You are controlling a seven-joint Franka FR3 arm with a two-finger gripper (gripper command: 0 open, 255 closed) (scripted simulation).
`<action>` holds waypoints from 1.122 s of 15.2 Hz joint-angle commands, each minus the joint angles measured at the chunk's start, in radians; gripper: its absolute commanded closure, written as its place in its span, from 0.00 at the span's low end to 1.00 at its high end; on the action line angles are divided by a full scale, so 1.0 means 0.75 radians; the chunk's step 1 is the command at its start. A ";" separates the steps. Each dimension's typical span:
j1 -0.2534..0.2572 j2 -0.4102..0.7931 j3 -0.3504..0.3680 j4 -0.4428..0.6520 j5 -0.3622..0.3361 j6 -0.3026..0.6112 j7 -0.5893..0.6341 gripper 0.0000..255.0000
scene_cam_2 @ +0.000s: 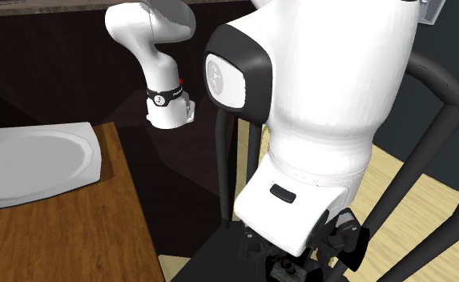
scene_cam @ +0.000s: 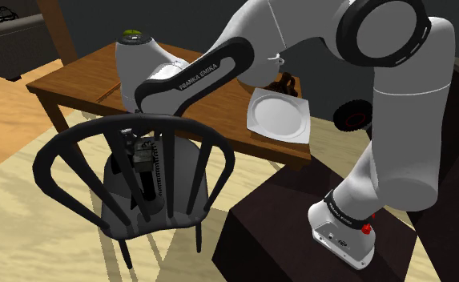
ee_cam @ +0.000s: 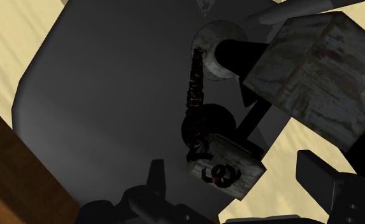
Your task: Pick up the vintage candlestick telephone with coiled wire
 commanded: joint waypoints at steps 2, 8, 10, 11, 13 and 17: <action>0.009 0.037 -0.010 -0.002 -0.015 0.039 0.011 0.00; 0.009 0.039 -0.011 -0.009 -0.017 0.047 0.013 1.00; 0.009 0.041 -0.011 -0.006 -0.017 0.046 0.012 1.00; 0.009 0.041 -0.012 -0.005 -0.017 0.046 0.011 1.00; 0.009 0.042 -0.012 -0.004 -0.017 0.045 0.012 1.00; 0.005 0.020 -0.005 -0.001 -0.008 0.021 0.007 1.00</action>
